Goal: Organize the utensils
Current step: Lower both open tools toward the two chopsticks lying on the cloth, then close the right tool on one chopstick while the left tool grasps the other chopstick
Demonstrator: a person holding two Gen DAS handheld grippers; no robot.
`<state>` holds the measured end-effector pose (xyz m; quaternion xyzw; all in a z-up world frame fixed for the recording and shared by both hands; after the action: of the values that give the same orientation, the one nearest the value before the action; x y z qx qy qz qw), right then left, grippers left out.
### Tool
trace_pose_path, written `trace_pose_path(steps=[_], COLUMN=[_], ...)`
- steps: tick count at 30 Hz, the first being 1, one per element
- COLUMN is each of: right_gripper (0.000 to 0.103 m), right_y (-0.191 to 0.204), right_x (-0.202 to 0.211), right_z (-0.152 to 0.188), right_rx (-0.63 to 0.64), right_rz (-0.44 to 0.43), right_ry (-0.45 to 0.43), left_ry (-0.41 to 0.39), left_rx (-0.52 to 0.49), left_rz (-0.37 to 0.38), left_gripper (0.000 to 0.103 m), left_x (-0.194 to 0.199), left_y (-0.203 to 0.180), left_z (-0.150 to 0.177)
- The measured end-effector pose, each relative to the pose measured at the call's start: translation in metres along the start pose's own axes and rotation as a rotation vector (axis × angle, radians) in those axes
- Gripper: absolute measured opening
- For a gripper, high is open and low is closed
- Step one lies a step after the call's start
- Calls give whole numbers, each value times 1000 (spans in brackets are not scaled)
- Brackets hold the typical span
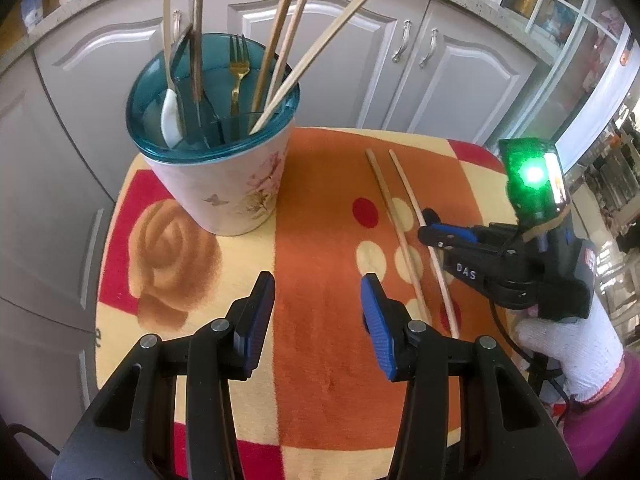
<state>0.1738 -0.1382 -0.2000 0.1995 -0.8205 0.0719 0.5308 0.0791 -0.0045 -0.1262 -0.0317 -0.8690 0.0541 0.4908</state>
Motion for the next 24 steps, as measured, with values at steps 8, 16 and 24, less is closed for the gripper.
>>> trace_pose_path(steps=[8, 16, 24], right_gripper=[6, 17, 32], right_y=[-47, -58, -31], right_x=[30, 45, 44], right_z=[42, 62, 55], right_rx=[-190, -278, -150], right_rz=[-65, -152, -155], right_ry=[-18, -24, -9], left_ry=[23, 99, 157], left_rx=[36, 11, 4], left_rz=[124, 132, 125], left_gripper=[44, 44, 10], left_x=[-18, -74, -105], left_y=[-30, -70, -76], left_z=[-8, -18, -13])
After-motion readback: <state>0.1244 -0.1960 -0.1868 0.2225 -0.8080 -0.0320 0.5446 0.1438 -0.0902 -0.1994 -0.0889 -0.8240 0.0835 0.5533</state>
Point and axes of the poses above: each gripper's, at about its wrist camera, not at the fingertips, and x roughly against the way its jaws point, y to its left, z to its underside, the point moved 8 cm from there along -x, roughly the way its jaws point, and after that the axes turned 2 degrees about -z, right-handed, at the moved point
